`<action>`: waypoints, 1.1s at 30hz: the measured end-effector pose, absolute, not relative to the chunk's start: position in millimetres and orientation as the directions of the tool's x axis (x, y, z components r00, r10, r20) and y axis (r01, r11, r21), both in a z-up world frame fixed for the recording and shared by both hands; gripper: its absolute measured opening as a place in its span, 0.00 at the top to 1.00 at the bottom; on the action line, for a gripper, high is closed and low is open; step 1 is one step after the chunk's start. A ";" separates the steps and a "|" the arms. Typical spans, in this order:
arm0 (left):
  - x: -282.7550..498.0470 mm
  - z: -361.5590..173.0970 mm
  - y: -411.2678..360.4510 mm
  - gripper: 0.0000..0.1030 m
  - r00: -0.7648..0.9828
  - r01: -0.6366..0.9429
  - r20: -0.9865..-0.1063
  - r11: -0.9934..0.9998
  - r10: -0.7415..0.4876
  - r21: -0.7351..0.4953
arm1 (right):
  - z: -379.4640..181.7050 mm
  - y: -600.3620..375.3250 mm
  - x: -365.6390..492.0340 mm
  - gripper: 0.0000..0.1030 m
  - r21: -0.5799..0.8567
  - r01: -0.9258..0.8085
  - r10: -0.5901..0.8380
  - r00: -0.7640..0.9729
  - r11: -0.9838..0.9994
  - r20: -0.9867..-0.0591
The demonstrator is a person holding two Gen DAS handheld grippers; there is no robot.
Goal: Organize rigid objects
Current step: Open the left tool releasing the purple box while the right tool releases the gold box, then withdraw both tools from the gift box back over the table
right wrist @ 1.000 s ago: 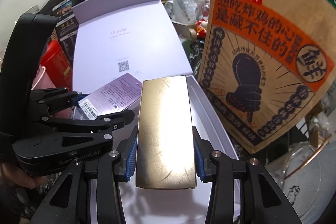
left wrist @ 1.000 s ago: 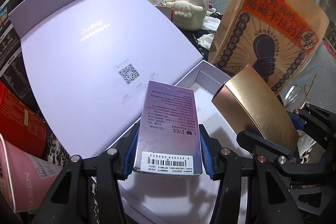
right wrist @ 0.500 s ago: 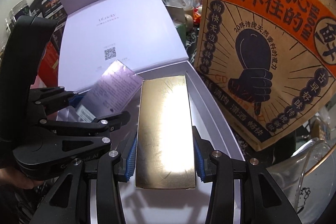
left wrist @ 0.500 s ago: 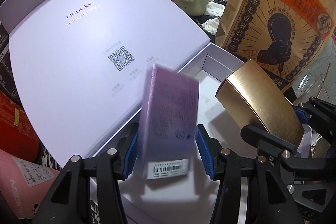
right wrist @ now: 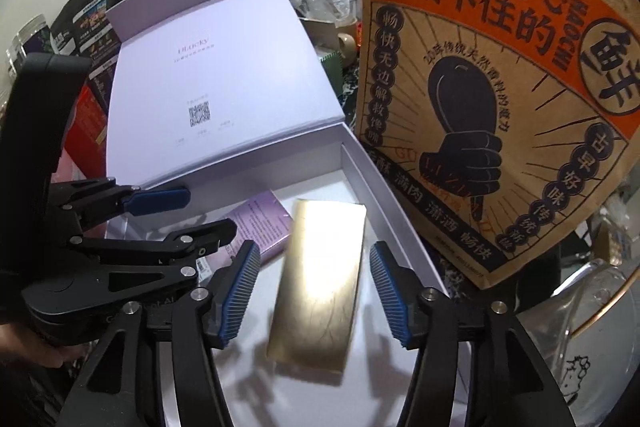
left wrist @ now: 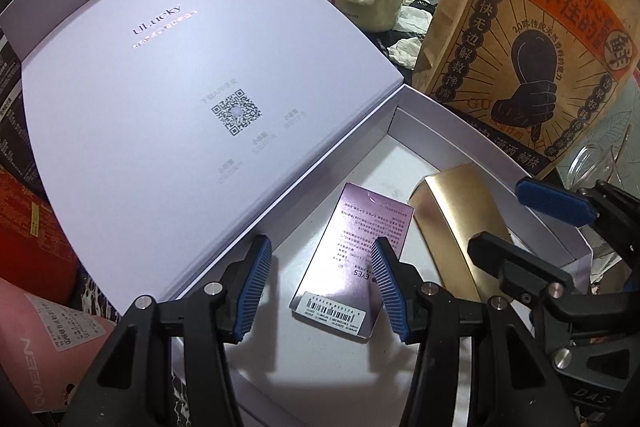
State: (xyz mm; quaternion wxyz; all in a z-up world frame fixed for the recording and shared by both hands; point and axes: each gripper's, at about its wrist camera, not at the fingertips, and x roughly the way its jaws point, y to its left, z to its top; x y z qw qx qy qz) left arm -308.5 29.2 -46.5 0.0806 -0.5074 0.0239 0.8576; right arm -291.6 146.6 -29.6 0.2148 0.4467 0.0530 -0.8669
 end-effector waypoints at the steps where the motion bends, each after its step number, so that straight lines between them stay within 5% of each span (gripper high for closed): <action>1: -307.6 -44.8 28.4 0.50 -0.475 -0.158 -0.873 -0.986 0.113 -0.042 | -28.2 147.4 -291.2 0.42 0.097 0.419 -0.323 -0.511 -0.903 -0.796; 33: -256.5 37.3 12.0 0.50 -0.636 -0.117 -0.767 -0.993 0.087 -0.015 | 33.2 147.7 -239.6 0.38 0.019 0.404 -0.279 -0.597 -0.915 -0.752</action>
